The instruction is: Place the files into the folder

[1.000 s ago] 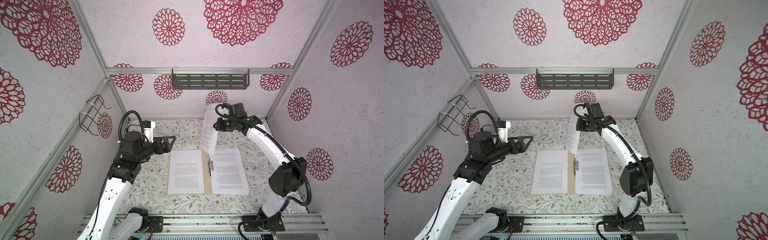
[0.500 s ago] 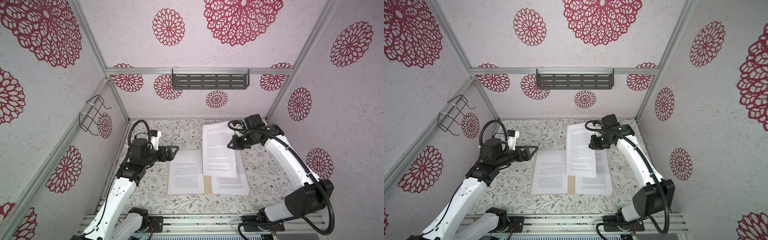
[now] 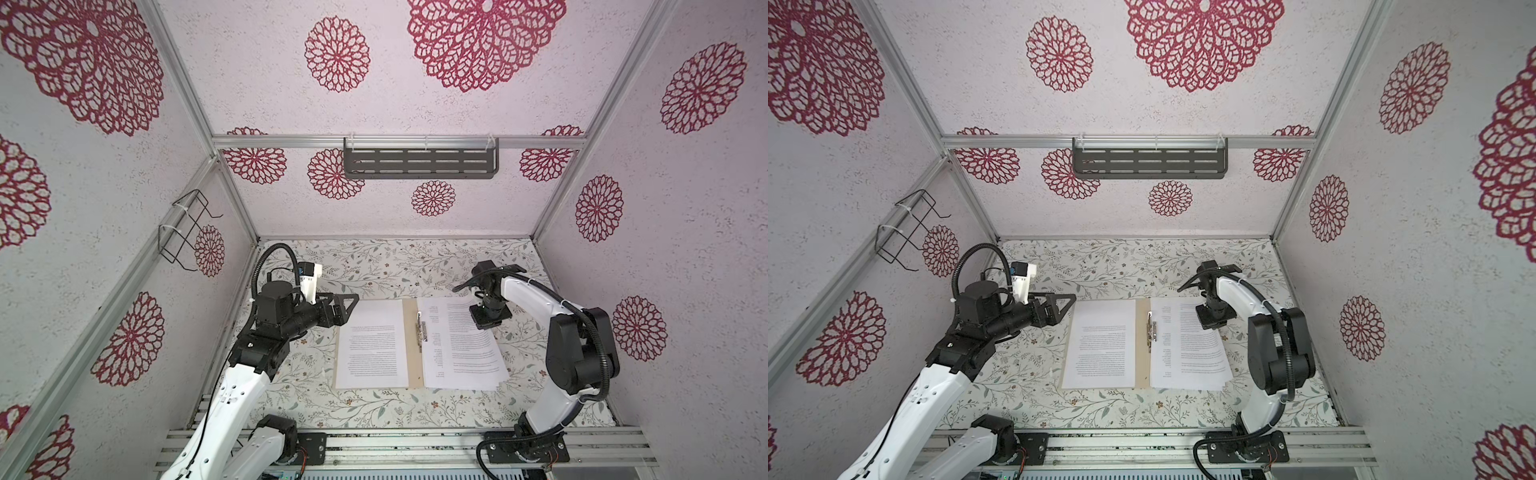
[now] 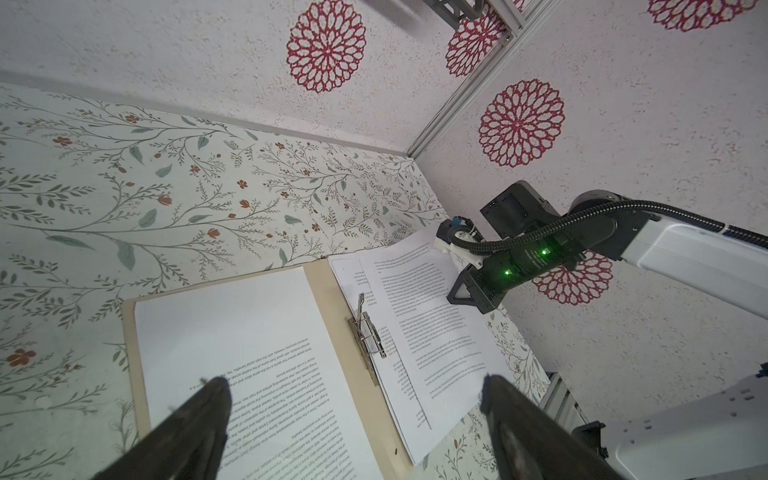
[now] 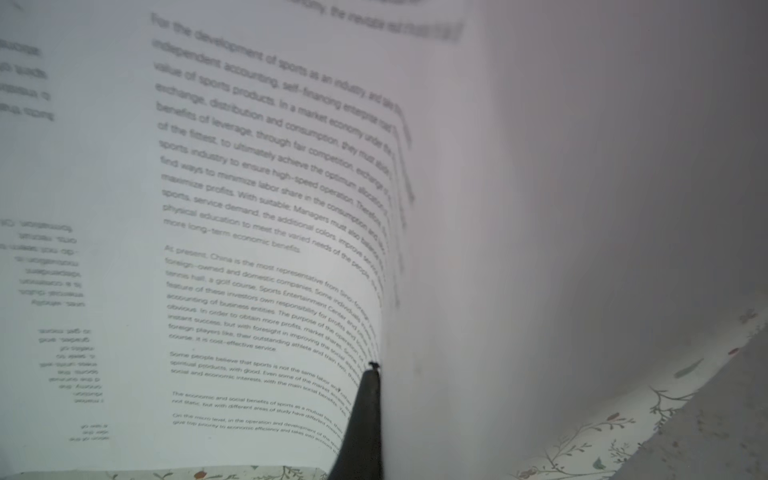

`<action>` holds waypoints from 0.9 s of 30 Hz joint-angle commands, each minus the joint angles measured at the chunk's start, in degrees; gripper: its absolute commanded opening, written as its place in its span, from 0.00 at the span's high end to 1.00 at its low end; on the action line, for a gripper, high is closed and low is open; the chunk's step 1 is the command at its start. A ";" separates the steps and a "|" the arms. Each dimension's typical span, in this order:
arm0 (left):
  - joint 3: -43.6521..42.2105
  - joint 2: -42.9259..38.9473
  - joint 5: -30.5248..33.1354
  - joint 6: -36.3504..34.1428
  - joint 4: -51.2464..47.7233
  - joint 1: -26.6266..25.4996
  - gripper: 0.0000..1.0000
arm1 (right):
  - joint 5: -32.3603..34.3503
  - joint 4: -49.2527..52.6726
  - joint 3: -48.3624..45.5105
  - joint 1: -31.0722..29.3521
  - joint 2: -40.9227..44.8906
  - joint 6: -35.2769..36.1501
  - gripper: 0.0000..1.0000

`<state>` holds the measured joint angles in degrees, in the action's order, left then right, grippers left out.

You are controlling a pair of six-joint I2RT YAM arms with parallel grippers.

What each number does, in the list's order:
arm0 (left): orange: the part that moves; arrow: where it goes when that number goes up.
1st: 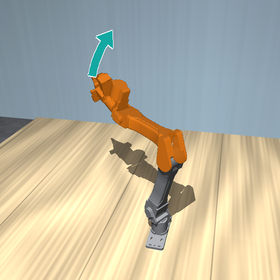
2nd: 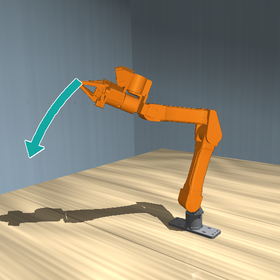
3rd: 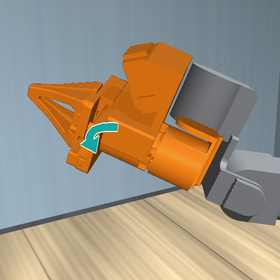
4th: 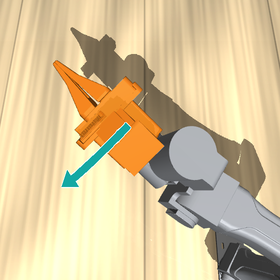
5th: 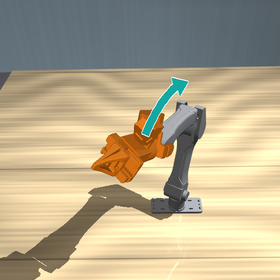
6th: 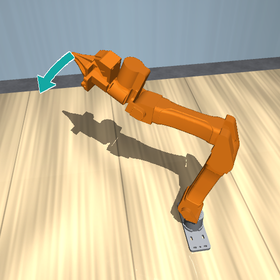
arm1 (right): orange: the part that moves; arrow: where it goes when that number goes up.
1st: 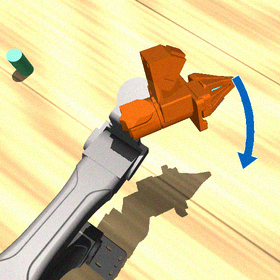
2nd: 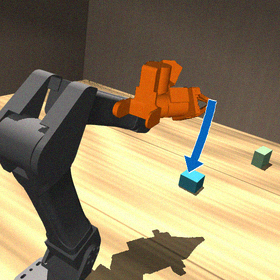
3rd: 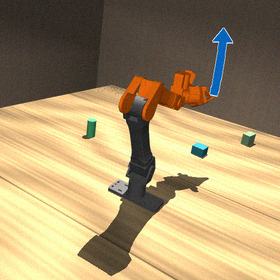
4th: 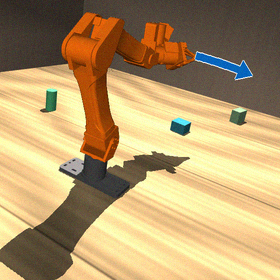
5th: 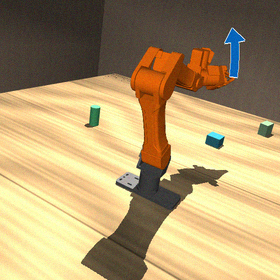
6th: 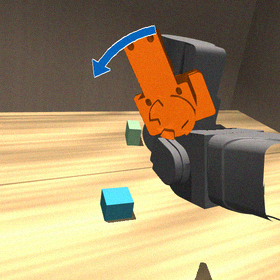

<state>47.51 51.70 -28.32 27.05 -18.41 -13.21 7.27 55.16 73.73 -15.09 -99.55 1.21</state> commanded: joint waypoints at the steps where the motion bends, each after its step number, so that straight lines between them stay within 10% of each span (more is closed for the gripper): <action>1: -0.79 -0.05 -2.24 -0.31 2.63 -0.42 0.03 | 1.72 -2.82 0.63 -0.28 1.46 1.73 1.00; 27: -0.92 3.05 -6.31 1.48 4.09 -0.41 0.03 | -2.85 -6.75 -3.86 -3.80 3.05 -0.17 1.00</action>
<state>47.00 54.48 -34.02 28.99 -15.68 -13.26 3.73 48.42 69.78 -18.63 -99.13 0.21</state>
